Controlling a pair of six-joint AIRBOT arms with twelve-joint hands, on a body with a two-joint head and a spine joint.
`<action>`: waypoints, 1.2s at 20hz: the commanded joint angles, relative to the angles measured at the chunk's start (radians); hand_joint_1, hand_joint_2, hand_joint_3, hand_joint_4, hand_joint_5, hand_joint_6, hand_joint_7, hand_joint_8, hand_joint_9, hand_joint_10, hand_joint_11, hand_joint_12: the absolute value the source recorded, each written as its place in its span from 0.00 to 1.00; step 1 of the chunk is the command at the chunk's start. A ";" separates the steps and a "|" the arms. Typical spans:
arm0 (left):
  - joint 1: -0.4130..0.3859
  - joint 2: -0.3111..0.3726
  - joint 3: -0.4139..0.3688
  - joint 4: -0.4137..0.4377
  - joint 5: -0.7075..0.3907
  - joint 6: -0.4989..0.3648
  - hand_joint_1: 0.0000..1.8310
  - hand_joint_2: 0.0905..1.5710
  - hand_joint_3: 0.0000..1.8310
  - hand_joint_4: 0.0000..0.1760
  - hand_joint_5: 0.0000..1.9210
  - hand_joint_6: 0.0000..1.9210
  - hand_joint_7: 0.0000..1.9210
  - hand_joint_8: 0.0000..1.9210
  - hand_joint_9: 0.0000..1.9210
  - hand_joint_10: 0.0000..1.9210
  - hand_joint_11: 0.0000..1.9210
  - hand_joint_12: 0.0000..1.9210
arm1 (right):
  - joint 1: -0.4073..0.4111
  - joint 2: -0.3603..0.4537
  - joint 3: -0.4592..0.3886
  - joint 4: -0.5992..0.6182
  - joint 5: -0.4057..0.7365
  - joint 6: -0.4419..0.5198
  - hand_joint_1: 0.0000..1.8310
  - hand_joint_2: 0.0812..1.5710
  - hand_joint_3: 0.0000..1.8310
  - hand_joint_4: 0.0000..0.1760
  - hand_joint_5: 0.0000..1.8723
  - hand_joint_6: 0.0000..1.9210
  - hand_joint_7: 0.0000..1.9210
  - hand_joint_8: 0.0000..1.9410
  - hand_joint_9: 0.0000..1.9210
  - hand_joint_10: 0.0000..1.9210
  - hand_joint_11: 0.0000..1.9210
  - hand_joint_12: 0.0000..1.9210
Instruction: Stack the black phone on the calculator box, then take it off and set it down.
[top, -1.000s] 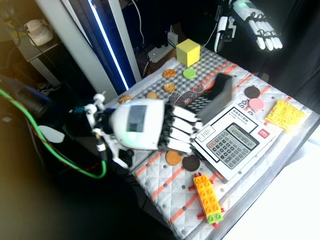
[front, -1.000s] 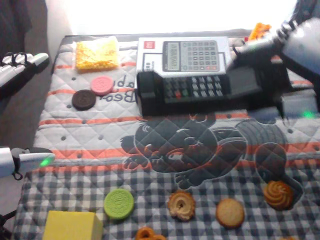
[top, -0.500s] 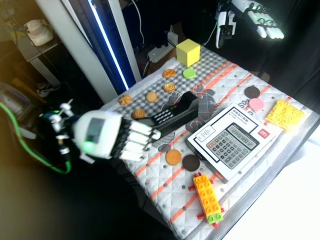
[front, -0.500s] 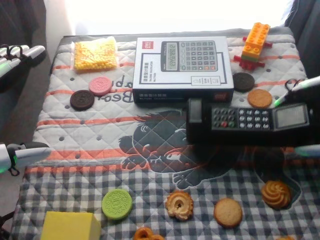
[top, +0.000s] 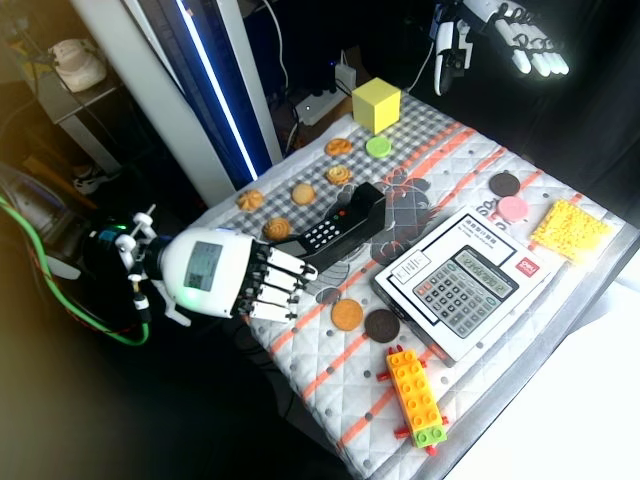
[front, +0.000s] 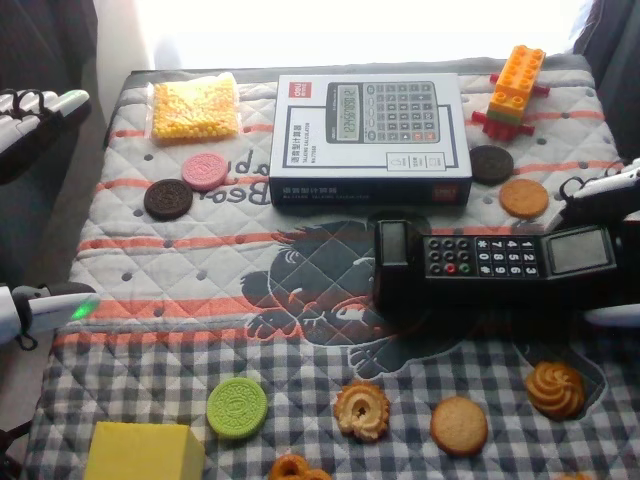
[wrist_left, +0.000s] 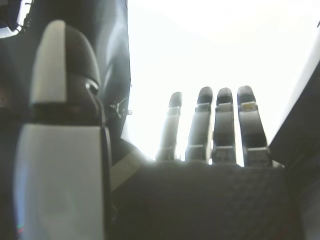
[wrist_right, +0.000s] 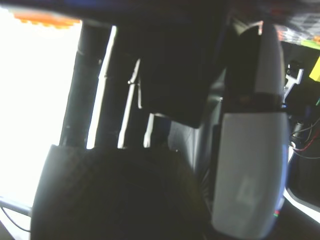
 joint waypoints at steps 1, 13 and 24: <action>-0.002 0.005 0.008 -0.008 -0.125 -0.004 0.49 0.56 0.00 0.67 0.04 0.00 0.03 0.00 0.00 0.00 0.00 0.00 | 0.005 0.002 0.000 0.011 0.121 0.007 0.45 0.71 0.00 0.00 0.28 0.08 0.35 0.06 0.40 0.00 0.26 0.29; -0.001 0.004 0.006 0.019 -0.166 -0.004 0.43 0.53 0.00 0.70 0.02 0.00 0.02 0.00 0.00 0.00 0.00 0.00 | -0.044 0.033 -0.067 0.016 0.316 0.030 0.29 0.59 0.00 0.81 0.02 0.00 0.03 0.00 0.04 0.00 0.05 0.00; 0.009 0.003 -0.010 0.027 -0.211 -0.004 0.39 0.55 0.00 0.71 0.02 0.00 0.03 0.01 0.02 0.00 0.00 0.00 | -0.205 0.064 -0.131 0.172 0.539 0.030 0.26 0.64 0.00 0.78 0.09 0.00 0.10 0.00 0.10 0.00 0.09 0.01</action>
